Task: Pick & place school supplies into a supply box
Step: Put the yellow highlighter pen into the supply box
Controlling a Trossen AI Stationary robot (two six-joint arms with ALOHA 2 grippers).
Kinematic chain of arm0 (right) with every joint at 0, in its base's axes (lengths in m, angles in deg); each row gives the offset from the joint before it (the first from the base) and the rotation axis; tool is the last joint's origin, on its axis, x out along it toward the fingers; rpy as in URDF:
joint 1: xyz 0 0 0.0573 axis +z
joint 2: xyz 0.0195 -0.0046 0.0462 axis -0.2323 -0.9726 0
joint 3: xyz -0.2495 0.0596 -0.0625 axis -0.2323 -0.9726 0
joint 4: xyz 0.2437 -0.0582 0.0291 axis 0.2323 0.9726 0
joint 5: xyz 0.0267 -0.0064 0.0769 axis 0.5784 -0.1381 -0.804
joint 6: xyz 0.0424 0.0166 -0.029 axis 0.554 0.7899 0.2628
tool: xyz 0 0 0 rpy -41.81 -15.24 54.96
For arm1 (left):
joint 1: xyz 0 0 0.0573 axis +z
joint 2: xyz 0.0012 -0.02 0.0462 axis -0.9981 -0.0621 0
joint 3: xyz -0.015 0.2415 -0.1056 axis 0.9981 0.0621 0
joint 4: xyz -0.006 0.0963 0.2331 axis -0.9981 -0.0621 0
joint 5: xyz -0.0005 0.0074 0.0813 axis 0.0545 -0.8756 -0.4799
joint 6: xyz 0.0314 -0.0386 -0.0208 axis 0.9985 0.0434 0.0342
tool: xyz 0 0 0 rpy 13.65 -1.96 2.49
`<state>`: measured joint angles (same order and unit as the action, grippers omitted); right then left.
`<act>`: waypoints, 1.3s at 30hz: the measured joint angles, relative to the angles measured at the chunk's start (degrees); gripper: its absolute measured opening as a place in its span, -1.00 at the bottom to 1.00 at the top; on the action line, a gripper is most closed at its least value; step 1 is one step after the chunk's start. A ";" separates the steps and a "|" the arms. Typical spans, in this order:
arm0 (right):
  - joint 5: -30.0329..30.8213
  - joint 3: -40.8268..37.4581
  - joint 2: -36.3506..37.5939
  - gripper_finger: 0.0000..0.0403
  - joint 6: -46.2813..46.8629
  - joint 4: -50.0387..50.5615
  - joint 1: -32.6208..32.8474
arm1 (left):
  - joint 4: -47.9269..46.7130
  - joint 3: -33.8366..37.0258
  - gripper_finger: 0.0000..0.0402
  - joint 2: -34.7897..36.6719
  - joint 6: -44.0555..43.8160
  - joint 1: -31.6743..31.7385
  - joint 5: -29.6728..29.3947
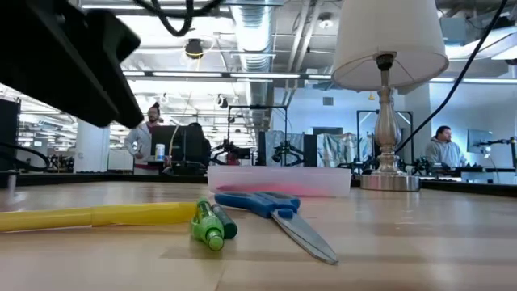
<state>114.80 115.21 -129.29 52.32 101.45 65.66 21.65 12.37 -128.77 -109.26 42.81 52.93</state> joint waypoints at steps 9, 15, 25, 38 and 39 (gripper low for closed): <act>-0.16 0.00 0.00 -0.67 -1.15 -0.01 -0.29 | 3.73 5.89 -0.26 0.02 -6.08 0.89 -1.48; -0.17 0.00 0.00 -0.67 -1.18 0.42 -0.29 | 7.42 6.86 -0.26 0.02 -4.39 1.27 0.56; -0.20 0.00 0.00 -0.67 -1.13 0.37 -0.25 | 11.25 6.86 -0.26 -3.61 -1.85 1.58 3.83; -0.57 0.00 0.00 -0.67 -1.07 0.24 -0.20 | 5.94 6.36 -0.27 -4.31 -5.69 3.99 10.15; -0.57 0.00 0.00 -0.67 -1.07 0.23 -0.20 | 4.69 6.36 -0.29 -4.20 -6.81 4.03 9.96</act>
<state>114.23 115.21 -129.29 51.25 101.68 65.46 26.35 18.73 -132.97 -116.07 46.84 62.89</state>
